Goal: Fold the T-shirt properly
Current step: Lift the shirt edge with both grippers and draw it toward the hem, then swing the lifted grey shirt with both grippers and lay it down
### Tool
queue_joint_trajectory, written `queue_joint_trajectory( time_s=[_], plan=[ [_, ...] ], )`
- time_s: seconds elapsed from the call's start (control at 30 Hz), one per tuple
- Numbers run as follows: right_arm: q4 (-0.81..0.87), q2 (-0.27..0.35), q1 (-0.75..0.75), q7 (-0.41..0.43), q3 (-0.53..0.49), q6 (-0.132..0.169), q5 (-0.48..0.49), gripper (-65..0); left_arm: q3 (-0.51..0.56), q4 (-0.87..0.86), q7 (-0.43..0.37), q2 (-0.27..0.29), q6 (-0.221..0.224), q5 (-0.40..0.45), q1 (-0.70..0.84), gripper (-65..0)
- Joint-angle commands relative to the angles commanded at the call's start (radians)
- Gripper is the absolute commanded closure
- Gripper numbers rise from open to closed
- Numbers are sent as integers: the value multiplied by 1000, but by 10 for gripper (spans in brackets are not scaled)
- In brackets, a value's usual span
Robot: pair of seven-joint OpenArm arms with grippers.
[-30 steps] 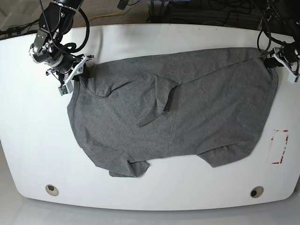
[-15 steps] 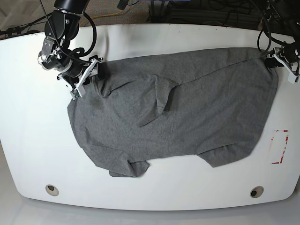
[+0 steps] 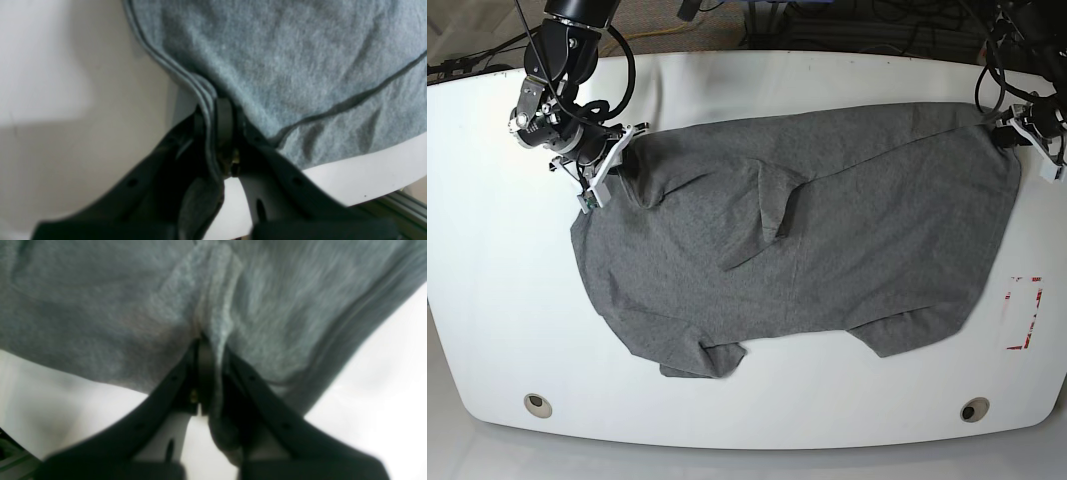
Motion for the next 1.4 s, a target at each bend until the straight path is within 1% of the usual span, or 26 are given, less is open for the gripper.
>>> queue_joint_trajectory(
  time_s=[0.1,0.17,0.23,0.33,0.4,0.5,0.57,0.63,0.7,0.83,0.93,1.0,1.07,1.17,1.3,1.4],
  plan=[
    [25,3,-12,0,6,0,-5,0,26,78,0,0,0,14,-9,-28],
    [26,3,-12,0,37,0,-9,0,29,130,0,2,0,40,-14,-26],
    [21,3,-6,0,84,0,-9,0,34,173,0,25,0,68,-18,-24],
    [21,8,21,0,115,0,-11,0,34,235,0,51,0,117,-49,-24],
    [23,40,43,-2,121,0,-12,0,52,273,0,75,0,167,-87,-24],
    [21,66,83,-2,126,0,-12,0,77,334,0,106,0,238,-143,-24],
    [21,103,117,-2,121,0,-11,0,95,384,3,133,0,288,-212,-24],
    [20,126,163,-2,120,0,-9,0,137,417,5,152,0,321,-272,-24],
    [6,146,201,-3,118,0,-11,0,190,454,5,157,0,350,-334,-24],
    [-60,199,311,-5,117,0,-11,0,265,502,8,158,0,373,-460,-24],
    [-118,242,399,-6,112,0,-11,0,288,505,18,157,0,373,-546,-24],
    [-152,272,457,-6,80,0,-11,0,287,502,51,157,0,373,-612,-24],
    [-189,316,534,-6,38,0,-9,0,288,500,81,157,0,373,-703,-24],
    [-221,336,635,-8,9,0,-9,0,290,500,92,157,0,373,-795,-24],
    [-270,384,818,-21,-94,0,-9,0,290,500,95,157,0,373,-944,-24],
    [-272,397,947,-23,-166,0,-9,0,292,506,110,152,0,371,-1011,-24]
  ],
)
